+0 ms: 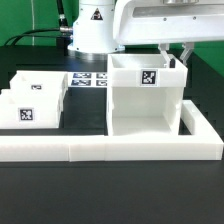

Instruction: Assemble drawer

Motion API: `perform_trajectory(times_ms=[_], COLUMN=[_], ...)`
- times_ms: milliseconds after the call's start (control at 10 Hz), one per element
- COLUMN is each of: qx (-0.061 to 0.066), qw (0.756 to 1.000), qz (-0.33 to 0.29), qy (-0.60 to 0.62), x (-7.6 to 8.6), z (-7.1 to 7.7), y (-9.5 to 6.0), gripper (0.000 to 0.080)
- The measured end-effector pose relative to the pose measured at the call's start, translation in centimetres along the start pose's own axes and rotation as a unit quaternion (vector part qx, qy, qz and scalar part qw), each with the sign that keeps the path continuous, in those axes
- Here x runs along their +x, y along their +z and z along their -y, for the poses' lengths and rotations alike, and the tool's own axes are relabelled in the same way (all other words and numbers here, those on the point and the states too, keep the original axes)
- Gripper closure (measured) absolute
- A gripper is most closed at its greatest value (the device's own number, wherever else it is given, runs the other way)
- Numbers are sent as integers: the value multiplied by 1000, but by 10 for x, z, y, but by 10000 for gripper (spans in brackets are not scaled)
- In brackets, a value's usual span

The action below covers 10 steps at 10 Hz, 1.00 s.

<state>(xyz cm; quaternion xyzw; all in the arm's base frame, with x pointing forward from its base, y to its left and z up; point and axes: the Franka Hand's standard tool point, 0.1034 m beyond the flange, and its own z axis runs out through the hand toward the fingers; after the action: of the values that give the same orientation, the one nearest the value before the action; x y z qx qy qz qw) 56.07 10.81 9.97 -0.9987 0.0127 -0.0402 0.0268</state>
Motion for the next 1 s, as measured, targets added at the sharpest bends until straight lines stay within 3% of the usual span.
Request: perform_trajectory(times_ms=[400, 800, 1000], qx=[13, 13, 20], qw=[989, 950, 934], qz=[-2, -5, -5], qy=[150, 313, 357], x=[1, 8, 9], z=[6, -1, 3], y=[0, -1, -2], gripper=[761, 760, 760])
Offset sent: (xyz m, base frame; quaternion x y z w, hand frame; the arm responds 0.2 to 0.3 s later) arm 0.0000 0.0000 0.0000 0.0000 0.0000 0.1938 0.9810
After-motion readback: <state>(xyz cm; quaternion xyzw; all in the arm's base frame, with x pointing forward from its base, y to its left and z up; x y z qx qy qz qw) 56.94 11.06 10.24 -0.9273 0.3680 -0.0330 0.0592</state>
